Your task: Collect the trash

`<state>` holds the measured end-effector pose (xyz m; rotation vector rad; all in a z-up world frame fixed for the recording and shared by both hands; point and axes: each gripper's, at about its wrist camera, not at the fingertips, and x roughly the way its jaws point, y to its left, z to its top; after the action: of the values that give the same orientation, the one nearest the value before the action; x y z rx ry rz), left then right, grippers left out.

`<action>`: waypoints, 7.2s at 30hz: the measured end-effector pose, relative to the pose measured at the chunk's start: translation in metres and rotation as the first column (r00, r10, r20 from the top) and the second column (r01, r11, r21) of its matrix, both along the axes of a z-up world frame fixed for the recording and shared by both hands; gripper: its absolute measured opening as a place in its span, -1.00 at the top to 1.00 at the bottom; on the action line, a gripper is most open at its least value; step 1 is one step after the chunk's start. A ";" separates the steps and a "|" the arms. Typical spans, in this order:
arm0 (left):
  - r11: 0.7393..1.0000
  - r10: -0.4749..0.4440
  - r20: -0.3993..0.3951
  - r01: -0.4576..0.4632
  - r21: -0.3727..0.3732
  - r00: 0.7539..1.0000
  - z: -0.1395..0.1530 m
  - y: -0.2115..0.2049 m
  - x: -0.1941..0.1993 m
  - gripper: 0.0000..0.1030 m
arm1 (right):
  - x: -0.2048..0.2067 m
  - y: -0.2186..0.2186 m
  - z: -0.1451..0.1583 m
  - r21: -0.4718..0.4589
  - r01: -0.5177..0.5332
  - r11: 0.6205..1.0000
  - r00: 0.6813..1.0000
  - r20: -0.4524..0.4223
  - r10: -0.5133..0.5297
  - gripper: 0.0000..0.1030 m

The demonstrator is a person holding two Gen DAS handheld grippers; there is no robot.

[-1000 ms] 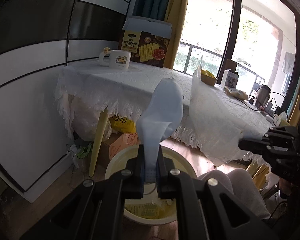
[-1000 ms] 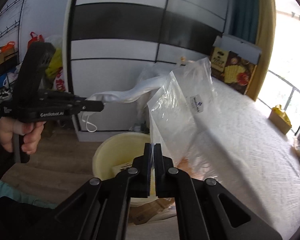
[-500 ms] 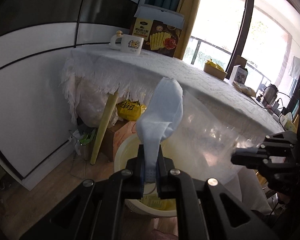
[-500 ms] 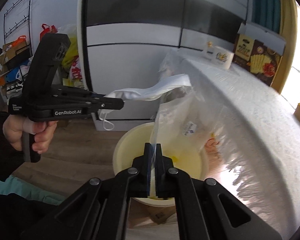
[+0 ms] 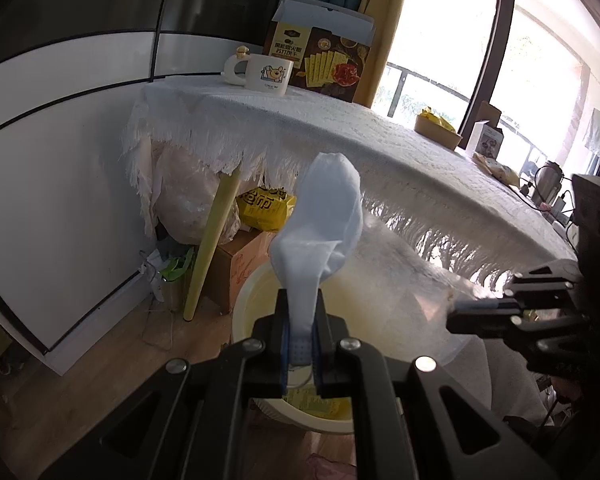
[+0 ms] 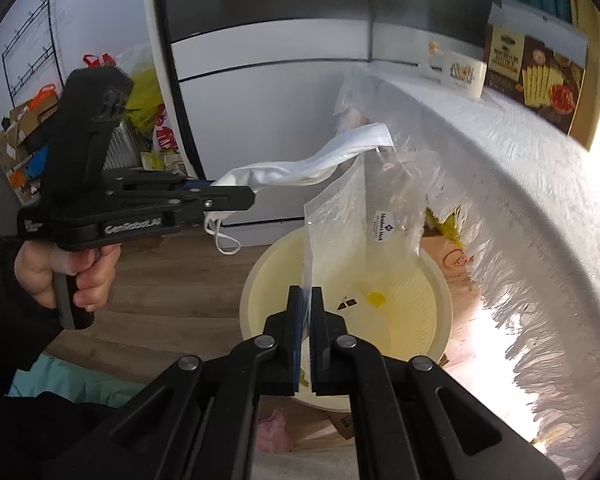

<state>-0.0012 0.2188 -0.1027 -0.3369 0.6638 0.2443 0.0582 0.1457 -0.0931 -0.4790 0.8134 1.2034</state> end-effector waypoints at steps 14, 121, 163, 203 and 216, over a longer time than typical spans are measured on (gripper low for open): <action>1.000 -0.005 -0.069 0.005 0.004 0.998 -0.013 -0.002 0.023 0.85 | 0.055 0.015 -0.036 0.054 0.038 0.998 0.994 -0.107 -0.032 0.95; 0.949 -0.256 0.266 0.189 0.254 0.929 0.142 -0.178 -0.014 -0.97 | 0.004 -0.213 0.150 0.295 0.322 0.900 0.923 0.111 -0.367 -0.90; 0.963 -0.172 0.330 0.088 0.255 0.928 0.133 -0.137 -0.021 -0.98 | 0.001 -0.168 0.163 0.311 0.325 0.893 0.909 0.159 -0.386 -0.93; 0.953 -0.205 0.328 0.112 0.282 0.922 0.135 -0.153 -0.013 -0.98 | 0.003 -0.170 0.163 0.315 0.338 0.887 0.903 0.157 -0.400 -0.93; 0.954 -0.210 0.332 0.118 0.276 0.919 0.139 -0.153 -0.014 -0.98 | 0.004 -0.173 0.164 0.318 0.339 0.885 0.902 0.158 -0.402 -0.93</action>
<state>-0.0153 0.0659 0.0358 -0.0744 0.2907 0.0974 0.0617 -0.0271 0.0707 -0.1997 0.5002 0.8686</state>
